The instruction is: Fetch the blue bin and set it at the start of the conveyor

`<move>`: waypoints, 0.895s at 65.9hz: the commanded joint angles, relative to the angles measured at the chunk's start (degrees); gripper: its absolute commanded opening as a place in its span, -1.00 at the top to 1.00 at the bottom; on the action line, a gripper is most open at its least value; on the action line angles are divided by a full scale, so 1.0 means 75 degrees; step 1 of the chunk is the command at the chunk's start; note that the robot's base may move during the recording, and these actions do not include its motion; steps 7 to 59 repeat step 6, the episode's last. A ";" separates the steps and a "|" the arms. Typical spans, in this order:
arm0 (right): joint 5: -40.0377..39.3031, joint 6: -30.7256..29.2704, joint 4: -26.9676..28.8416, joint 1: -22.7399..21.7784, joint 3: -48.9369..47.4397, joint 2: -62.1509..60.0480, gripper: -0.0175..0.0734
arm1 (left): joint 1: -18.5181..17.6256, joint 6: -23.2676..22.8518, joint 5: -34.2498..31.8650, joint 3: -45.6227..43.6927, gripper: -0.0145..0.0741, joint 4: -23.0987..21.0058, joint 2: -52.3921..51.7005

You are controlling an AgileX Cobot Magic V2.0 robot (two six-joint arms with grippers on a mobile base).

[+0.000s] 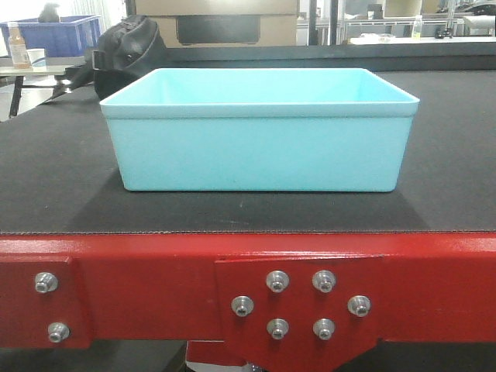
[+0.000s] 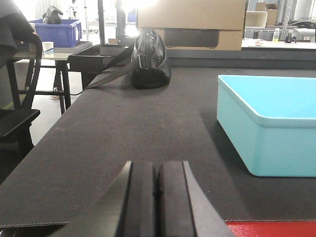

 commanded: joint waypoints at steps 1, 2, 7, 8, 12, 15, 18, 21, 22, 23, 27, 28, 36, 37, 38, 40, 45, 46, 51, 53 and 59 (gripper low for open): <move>-0.0115 -0.0006 0.0027 -0.0004 -0.0001 -0.0028 0.98 | 0.0034 -0.0043 -0.0095 -0.0013 0.92 0.0033 -0.0040; -0.0115 -0.0006 0.0027 -0.0004 -0.0001 -0.0028 0.98 | 0.0034 -0.0043 -0.0095 -0.0013 0.92 0.0033 -0.0040; -0.0115 -0.0006 0.0027 -0.0004 -0.0001 -0.0028 0.98 | 0.0034 -0.0043 -0.0095 -0.0013 0.92 0.0033 -0.0040; -0.0115 -0.0006 0.0027 -0.0004 -0.0001 -0.0028 0.98 | 0.0034 -0.0043 -0.0095 -0.0013 0.92 0.0033 -0.0040; -0.0115 -0.0006 0.0027 -0.0004 -0.0001 -0.0028 0.98 | 0.0034 -0.0043 -0.0095 -0.0013 0.92 0.0033 -0.0040; -0.0115 -0.0006 0.0027 -0.0004 -0.0001 -0.0028 0.98 | 0.0034 -0.0043 -0.0095 -0.0013 0.92 0.0033 -0.0040; -0.0115 -0.0006 0.0027 -0.0004 -0.0001 -0.0028 0.98 | 0.0034 -0.0043 -0.0095 -0.0013 0.92 0.0033 -0.0040; -0.0115 -0.0006 0.0027 -0.0004 -0.0001 -0.0028 0.98 | 0.0034 -0.0043 -0.0095 -0.0013 0.92 0.0033 -0.0040; -0.0115 -0.0006 0.0027 -0.0004 -0.0001 -0.0028 0.98 | 0.0034 -0.0043 -0.0095 -0.0013 0.92 0.0033 -0.0040; -0.0115 -0.0006 0.0027 -0.0004 -0.0001 -0.0028 0.98 | 0.0034 -0.0043 -0.0095 -0.0013 0.92 0.0033 -0.0040; -0.0115 -0.0006 0.0027 -0.0004 -0.0001 -0.0028 0.98 | 0.0034 -0.0043 -0.0095 -0.0013 0.92 0.0033 -0.0040; -0.0115 -0.0006 0.0027 -0.0004 -0.0001 -0.0028 0.98 | 0.0034 -0.0043 -0.0095 -0.0013 0.92 0.0033 -0.0040; -0.0115 -0.0006 0.0027 -0.0004 -0.0001 -0.0028 0.98 | 0.0034 -0.0043 -0.0095 -0.0013 0.92 0.0033 -0.0040; -0.0115 -0.0006 0.0027 -0.0004 -0.0001 -0.0028 0.98 | 0.0034 -0.0043 -0.0095 -0.0013 0.92 0.0033 -0.0040; -0.0115 -0.0006 0.0027 -0.0004 -0.0001 -0.0028 0.98 | 0.0034 -0.0043 -0.0095 -0.0013 0.92 0.0033 -0.0040; -0.0115 -0.0006 0.0027 -0.0004 -0.0001 -0.0028 0.98 | 0.0034 -0.0043 -0.0095 -0.0013 0.92 0.0033 -0.0040; -0.0115 -0.0006 0.0027 -0.0004 -0.0001 -0.0028 0.98 | 0.0034 -0.0043 -0.0095 -0.0013 0.92 0.0033 -0.0040; -0.0115 -0.0006 0.0027 -0.0004 -0.0001 -0.0028 0.98 | 0.0034 -0.0043 -0.0095 -0.0013 0.92 0.0033 -0.0040; -0.0115 -0.0006 0.0027 -0.0004 -0.0001 -0.0028 0.98 | 0.0034 -0.0043 -0.0095 -0.0013 0.92 0.0033 -0.0040; -0.0115 -0.0006 0.0027 -0.0004 -0.0001 -0.0028 0.98 | 0.0034 -0.0043 -0.0095 -0.0013 0.92 0.0033 -0.0040; -0.0115 -0.0006 0.0027 -0.0004 -0.0001 -0.0028 0.98 | 0.0034 -0.0043 -0.0095 -0.0013 0.92 0.0033 -0.0040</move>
